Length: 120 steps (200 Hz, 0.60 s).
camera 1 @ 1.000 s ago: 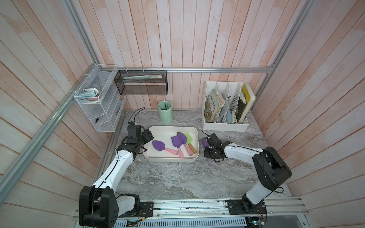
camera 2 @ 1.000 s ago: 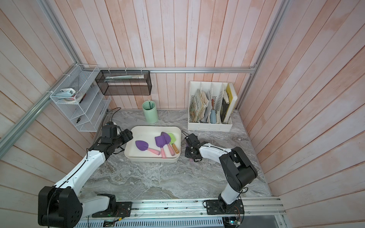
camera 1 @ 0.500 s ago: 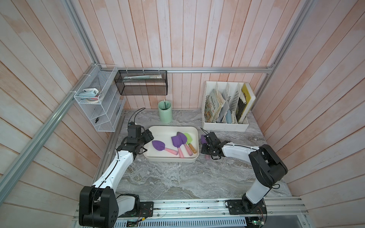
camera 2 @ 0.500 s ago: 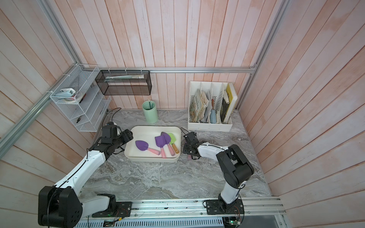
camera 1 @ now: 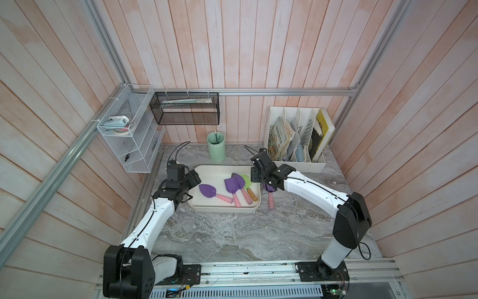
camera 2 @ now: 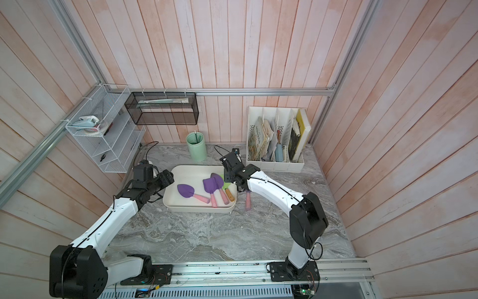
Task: Take the shovel out of the storage box
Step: Place the shovel at the center of the board, then pick up the shovel from the storage box.
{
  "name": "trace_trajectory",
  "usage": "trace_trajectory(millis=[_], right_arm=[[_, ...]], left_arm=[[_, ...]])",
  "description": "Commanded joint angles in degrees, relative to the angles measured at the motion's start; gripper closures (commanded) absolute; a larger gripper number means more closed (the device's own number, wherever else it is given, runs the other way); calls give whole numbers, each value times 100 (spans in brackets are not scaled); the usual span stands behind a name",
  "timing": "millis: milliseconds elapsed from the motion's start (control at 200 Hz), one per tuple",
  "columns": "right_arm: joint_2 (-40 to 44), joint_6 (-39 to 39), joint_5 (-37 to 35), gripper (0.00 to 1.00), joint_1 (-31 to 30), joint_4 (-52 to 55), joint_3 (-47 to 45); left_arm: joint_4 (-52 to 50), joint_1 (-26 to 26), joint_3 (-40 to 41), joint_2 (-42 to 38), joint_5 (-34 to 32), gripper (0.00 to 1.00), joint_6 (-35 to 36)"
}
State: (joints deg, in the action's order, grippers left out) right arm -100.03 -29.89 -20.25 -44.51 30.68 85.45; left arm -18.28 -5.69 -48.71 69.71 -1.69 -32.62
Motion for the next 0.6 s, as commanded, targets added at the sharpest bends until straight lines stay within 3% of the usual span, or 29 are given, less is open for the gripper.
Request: trace_trajectory(millis=[0,240,595], right_arm=[[-767,524,230,37,-332,473,401],[-1693,639,1112,39,-638,377,677],[-2180,655,1411,39,-638,126,556]], left_arm=[[-65,-2,183,-312,-310,14,28],[-168,87,248,-520,-403,14,98],[-152,147,339,-459,-340,14,50]])
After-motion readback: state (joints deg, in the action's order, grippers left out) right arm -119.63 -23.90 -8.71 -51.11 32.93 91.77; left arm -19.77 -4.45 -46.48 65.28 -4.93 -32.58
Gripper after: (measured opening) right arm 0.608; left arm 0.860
